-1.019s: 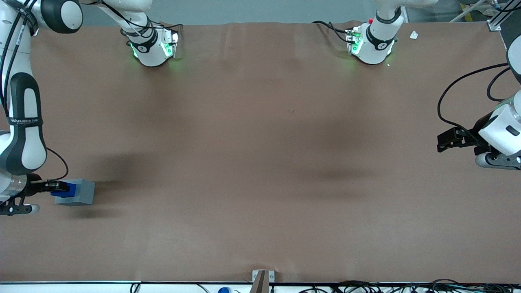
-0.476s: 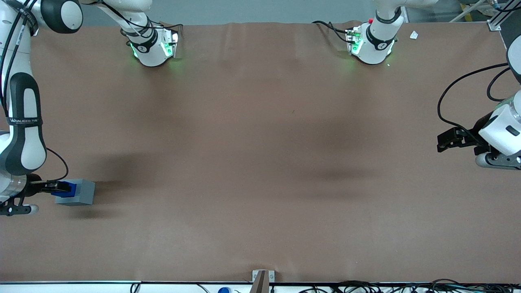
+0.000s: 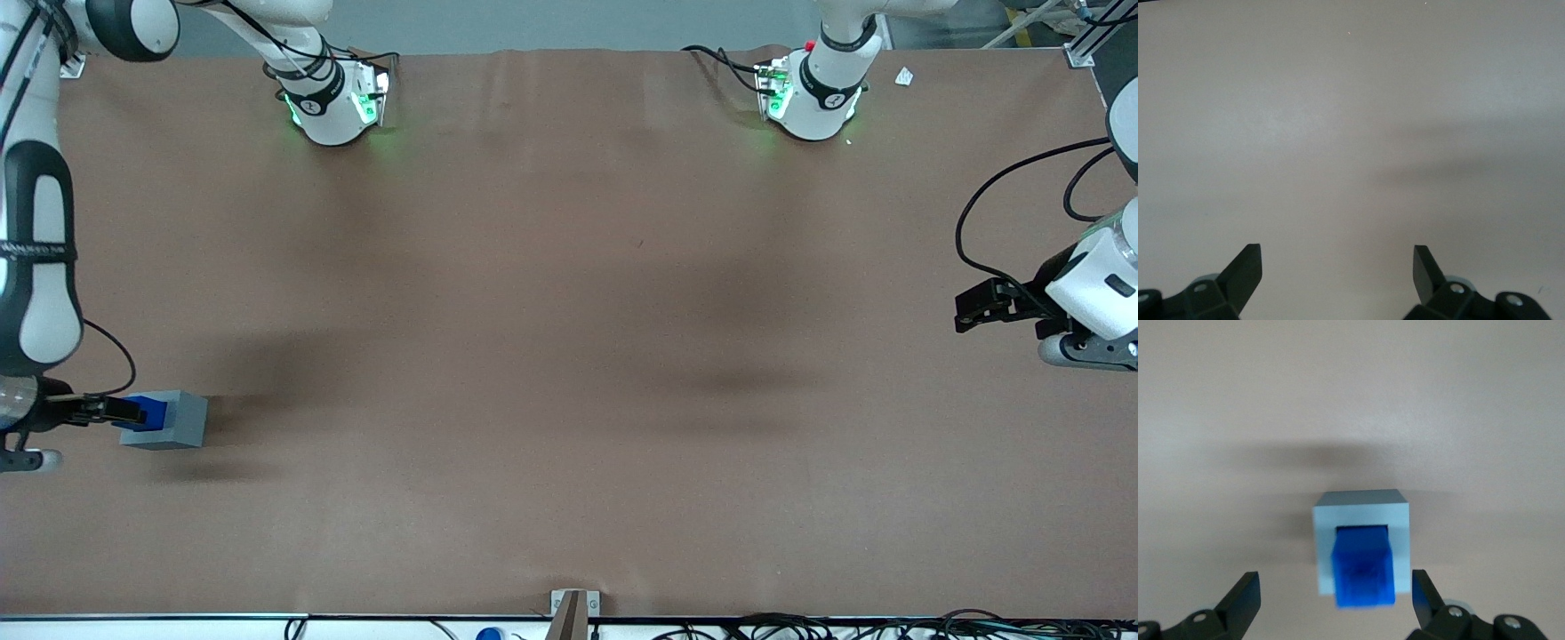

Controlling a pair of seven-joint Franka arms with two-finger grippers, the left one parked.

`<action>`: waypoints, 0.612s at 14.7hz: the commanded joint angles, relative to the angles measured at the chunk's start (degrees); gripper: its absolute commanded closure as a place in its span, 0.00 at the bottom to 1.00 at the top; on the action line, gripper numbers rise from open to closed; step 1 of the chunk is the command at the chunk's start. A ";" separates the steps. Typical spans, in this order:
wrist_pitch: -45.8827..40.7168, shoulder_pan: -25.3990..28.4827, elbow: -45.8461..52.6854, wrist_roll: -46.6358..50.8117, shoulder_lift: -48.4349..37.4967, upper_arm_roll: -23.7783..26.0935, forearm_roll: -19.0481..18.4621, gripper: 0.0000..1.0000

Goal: Insert blue part into gray base with right arm
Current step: 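Open the right gripper to release the blue block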

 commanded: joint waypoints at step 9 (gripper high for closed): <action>-24.94 11.20 -11.50 15.03 -34.53 0.30 -3.09 0.00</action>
